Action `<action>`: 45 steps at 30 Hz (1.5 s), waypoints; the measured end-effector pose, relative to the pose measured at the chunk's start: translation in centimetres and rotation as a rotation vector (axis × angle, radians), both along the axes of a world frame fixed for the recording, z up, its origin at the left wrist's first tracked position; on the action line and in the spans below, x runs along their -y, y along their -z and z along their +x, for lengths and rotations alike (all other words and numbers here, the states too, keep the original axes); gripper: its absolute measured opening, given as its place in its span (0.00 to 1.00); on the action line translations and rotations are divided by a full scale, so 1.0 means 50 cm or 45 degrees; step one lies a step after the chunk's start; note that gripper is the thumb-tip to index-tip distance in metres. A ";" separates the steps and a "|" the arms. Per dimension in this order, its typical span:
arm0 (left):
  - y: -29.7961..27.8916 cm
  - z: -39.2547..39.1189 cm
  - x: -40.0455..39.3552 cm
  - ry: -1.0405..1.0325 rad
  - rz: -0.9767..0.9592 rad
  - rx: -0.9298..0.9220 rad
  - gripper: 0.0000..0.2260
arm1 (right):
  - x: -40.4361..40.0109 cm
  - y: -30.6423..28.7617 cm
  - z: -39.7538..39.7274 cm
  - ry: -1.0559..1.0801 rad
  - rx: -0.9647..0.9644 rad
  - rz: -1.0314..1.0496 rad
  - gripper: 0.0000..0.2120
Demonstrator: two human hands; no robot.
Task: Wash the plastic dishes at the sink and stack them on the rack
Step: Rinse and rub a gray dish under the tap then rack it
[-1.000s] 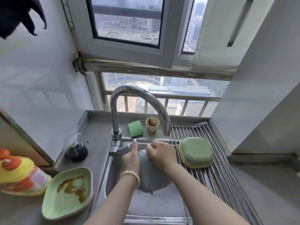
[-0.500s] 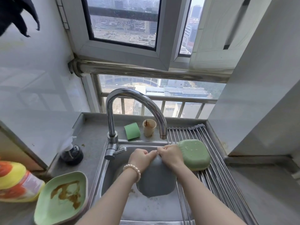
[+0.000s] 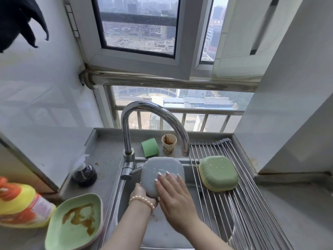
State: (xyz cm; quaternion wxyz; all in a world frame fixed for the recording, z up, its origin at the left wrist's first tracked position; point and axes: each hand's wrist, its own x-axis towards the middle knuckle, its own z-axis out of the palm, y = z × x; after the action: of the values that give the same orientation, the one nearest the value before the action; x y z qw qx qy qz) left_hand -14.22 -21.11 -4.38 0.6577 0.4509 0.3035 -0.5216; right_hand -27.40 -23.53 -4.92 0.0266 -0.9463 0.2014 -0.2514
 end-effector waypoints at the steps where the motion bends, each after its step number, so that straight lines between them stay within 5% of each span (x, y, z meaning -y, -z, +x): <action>1: 0.000 -0.006 -0.003 -0.028 -0.063 -0.057 0.18 | 0.000 0.014 -0.018 0.047 0.065 0.047 0.20; 4: -0.013 -0.037 -0.001 -0.045 -0.108 -0.074 0.12 | 0.022 -0.024 0.007 0.376 0.262 0.467 0.23; 9: -0.039 -0.061 -0.011 -0.131 -0.085 -0.045 0.15 | 0.091 -0.086 0.052 0.834 0.196 1.395 0.24; 12: -0.037 -0.062 -0.020 -0.053 0.135 0.306 0.24 | 0.107 -0.076 0.050 0.977 0.366 1.619 0.27; 14: -0.032 -0.064 -0.026 0.308 0.479 0.930 0.27 | 0.115 -0.074 0.044 1.071 0.426 1.664 0.27; 16: -0.035 -0.070 -0.028 0.605 0.546 1.396 0.31 | 0.129 -0.080 0.043 1.068 0.392 1.611 0.24; 20: -0.066 -0.070 -0.009 0.889 0.547 1.697 0.44 | 0.139 -0.110 0.048 0.992 0.273 1.506 0.23; 27: -0.101 -0.046 0.029 1.237 0.747 2.180 0.33 | 0.152 -0.105 0.041 0.826 0.118 1.468 0.22; 31: -0.111 -0.022 0.047 1.350 0.570 1.844 0.30 | 0.147 -0.106 0.040 0.733 -0.025 1.252 0.23; 37: -0.089 -0.024 0.041 0.593 0.339 0.894 0.30 | 0.073 -0.101 0.051 0.806 0.036 0.528 0.31; 41: -0.064 -0.025 0.028 0.257 0.137 0.415 0.21 | 0.016 -0.038 0.037 0.847 0.139 0.637 0.34; 45: -0.039 -0.024 0.033 0.162 0.018 0.339 0.20 | -0.020 -0.013 0.032 0.933 0.633 1.196 0.33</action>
State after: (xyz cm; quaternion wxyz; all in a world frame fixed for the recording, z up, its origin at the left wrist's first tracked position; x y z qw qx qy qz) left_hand -15.44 -22.78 -2.45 0.6545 0.5390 0.1880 -0.4957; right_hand -25.83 -22.52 -4.27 0.3963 -0.6173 0.5878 -0.3412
